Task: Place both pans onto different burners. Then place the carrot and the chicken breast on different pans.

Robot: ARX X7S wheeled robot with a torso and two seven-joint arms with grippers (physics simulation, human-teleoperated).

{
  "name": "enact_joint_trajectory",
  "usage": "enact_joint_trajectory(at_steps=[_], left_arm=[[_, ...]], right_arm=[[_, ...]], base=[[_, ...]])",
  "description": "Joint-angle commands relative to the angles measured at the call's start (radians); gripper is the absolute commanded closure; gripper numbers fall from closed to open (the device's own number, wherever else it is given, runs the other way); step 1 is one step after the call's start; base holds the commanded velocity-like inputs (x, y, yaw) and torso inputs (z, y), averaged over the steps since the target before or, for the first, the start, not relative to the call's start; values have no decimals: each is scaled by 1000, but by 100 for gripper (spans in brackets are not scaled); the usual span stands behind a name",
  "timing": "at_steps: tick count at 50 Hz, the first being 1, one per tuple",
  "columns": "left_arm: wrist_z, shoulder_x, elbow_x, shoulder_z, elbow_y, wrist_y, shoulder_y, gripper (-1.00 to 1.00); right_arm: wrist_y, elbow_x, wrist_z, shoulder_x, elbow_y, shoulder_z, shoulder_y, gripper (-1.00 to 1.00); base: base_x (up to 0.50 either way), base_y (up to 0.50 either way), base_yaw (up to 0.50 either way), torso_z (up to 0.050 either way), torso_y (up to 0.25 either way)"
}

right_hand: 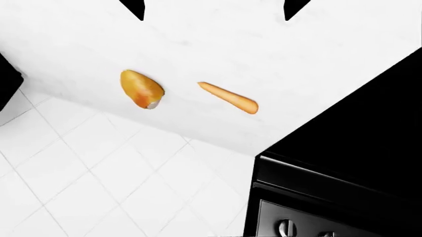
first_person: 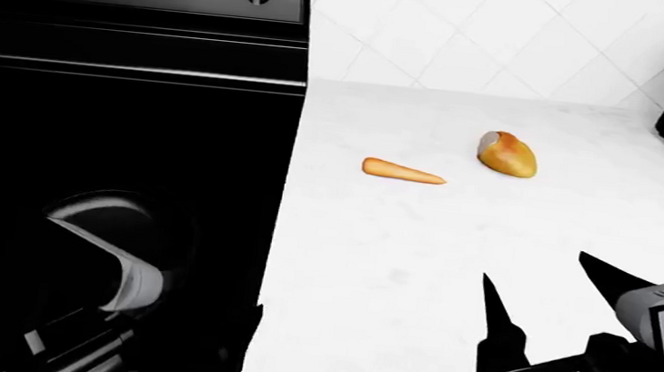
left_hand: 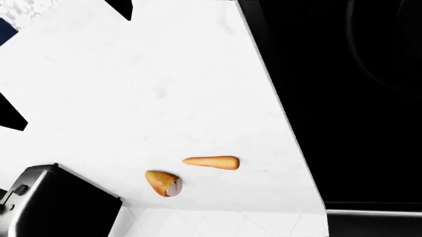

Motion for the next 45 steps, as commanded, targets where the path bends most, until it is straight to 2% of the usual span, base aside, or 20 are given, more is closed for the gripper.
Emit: enact_joint_trajectory(at_steps=[1,21,37,45], left_arm=[[5,5,10,-3,-10,6,5,-100],[11,17,43,-12,-28,17,2,-100],[-8,42,66,18,-42,25,-26,-100],[-65,59,48,74,-56,36,-111,-100]], right_arm=[[6,-21,-10,-13,3,-9,3,-100],[7,-51,-31,-28,11,-29,19,-100],[3,-42,-7,-28,26,-68,83,-100],[-1,-21,33,-28,48,-105,143,-100]], base=[[0,-500,0,0,0],[0,-481,0,0,0],[0,-9,0,0,0],[0,0,0,0,0]])
